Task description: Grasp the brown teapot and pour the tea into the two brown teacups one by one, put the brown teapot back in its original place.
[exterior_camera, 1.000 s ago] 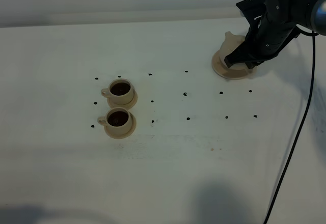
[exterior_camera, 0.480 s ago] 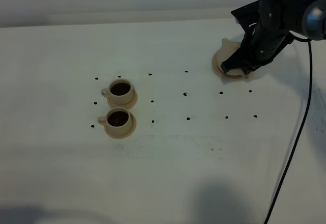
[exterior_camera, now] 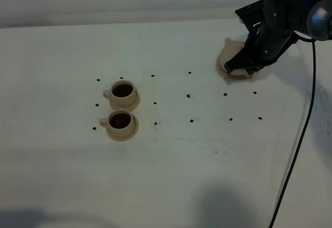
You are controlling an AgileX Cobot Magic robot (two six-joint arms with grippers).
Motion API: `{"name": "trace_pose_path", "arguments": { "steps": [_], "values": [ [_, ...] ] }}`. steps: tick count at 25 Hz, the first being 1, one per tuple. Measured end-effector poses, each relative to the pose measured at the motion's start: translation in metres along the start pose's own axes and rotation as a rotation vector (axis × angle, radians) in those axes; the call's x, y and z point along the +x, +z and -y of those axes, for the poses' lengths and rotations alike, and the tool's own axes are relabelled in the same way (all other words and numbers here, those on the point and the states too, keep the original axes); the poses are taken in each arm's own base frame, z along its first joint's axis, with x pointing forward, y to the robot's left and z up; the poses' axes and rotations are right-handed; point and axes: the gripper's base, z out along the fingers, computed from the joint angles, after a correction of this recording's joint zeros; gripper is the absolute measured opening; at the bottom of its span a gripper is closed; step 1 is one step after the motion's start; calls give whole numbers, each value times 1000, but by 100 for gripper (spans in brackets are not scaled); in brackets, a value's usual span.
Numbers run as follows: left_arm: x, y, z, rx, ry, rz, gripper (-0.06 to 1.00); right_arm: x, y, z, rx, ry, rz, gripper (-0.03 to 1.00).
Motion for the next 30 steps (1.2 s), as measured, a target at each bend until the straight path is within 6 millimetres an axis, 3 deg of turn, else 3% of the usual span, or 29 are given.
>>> {"name": "trace_pose_path", "arguments": {
  "steps": [6,13,16,23,30],
  "values": [
    [0,0,0,0,0,0,57,0,2,0,4,-3,-4,15],
    [0,0,0,0,0,0,57,-1,1,1,9,32,5,55],
    [0,0,0,0,0,0,57,-2,1,1,10,43,11,66],
    [0,0,0,0,0,0,57,-2,-6,-1,9,49,11,66],
    [0,0,0,0,0,0,57,-15,-50,-5,11,58,90,61]
  ]
}}
